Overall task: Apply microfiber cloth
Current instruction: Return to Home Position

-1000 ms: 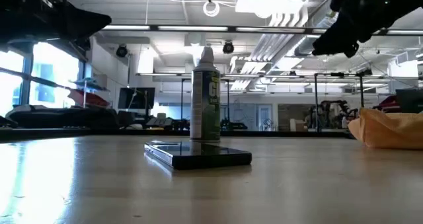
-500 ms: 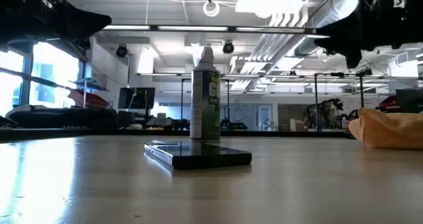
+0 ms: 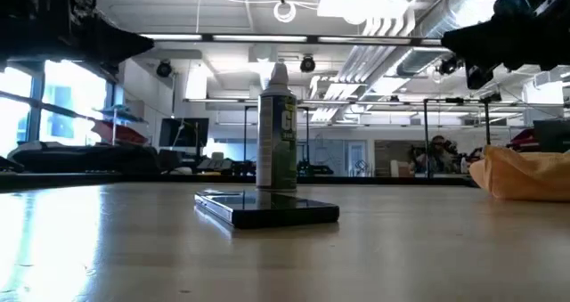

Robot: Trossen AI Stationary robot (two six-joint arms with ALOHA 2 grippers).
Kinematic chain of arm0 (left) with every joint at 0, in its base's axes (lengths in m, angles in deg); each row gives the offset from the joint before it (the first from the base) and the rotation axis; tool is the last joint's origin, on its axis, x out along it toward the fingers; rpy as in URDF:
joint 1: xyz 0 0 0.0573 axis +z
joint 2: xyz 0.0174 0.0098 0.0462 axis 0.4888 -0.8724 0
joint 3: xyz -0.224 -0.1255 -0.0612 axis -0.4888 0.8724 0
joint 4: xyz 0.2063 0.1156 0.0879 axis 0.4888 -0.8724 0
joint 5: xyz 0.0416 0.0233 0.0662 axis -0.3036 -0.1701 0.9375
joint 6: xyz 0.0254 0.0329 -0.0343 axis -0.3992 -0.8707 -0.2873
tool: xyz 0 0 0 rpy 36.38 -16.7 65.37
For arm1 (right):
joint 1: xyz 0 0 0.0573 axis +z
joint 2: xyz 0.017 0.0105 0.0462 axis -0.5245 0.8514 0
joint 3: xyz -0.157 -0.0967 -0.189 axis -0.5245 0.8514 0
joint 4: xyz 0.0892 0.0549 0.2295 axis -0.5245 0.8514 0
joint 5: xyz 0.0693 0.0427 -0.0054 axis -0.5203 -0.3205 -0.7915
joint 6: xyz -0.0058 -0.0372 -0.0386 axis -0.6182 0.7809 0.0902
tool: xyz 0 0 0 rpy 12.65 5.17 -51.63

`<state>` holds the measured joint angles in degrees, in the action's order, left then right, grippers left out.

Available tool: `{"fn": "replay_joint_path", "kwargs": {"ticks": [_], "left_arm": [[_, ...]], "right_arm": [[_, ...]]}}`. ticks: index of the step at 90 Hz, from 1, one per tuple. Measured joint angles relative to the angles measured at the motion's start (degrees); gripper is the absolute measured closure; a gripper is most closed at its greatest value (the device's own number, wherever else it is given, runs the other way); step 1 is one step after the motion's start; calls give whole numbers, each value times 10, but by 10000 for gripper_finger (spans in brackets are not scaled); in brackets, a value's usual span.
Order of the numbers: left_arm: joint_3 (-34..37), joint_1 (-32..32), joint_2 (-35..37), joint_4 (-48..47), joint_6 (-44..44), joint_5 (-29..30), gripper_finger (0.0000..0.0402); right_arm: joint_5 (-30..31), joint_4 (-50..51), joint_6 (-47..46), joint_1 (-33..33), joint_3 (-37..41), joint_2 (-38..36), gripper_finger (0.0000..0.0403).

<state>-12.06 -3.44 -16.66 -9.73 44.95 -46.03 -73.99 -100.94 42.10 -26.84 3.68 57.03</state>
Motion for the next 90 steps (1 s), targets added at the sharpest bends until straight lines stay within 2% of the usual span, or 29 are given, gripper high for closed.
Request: {"fn": "replay_joint_path", "kwargs": {"ticks": [12, 21, 35, 51, 69, 81, 90], "left_arm": [[0, 0, 0, -27, 0, -2, 402], [0, 0, 0, -56, 1, -30, 402], [0, -4, 0, -75, 47, -64, 402], [0, -38, -1, -78, 77, -25, 402], [0, -106, 0, -41, 16, 44, 402], [0, -136, 1, -26, -16, 49, 402], [0, -152, 1, -45, -4, 54, 402]], "right_arm": [[14, 59, -1, 0, 0, -69, 403], [8, 70, -11, 0, 16, -114, 403], [15, 91, -36, 0, 17, -91, 403], [75, 84, -75, 0, 17, -81, 403], [77, 84, -32, 0, 17, -80, 403], [77, 84, 21, 0, 17, -80, 403], [75, 84, 38, 0, 17, -80, 403]]}}
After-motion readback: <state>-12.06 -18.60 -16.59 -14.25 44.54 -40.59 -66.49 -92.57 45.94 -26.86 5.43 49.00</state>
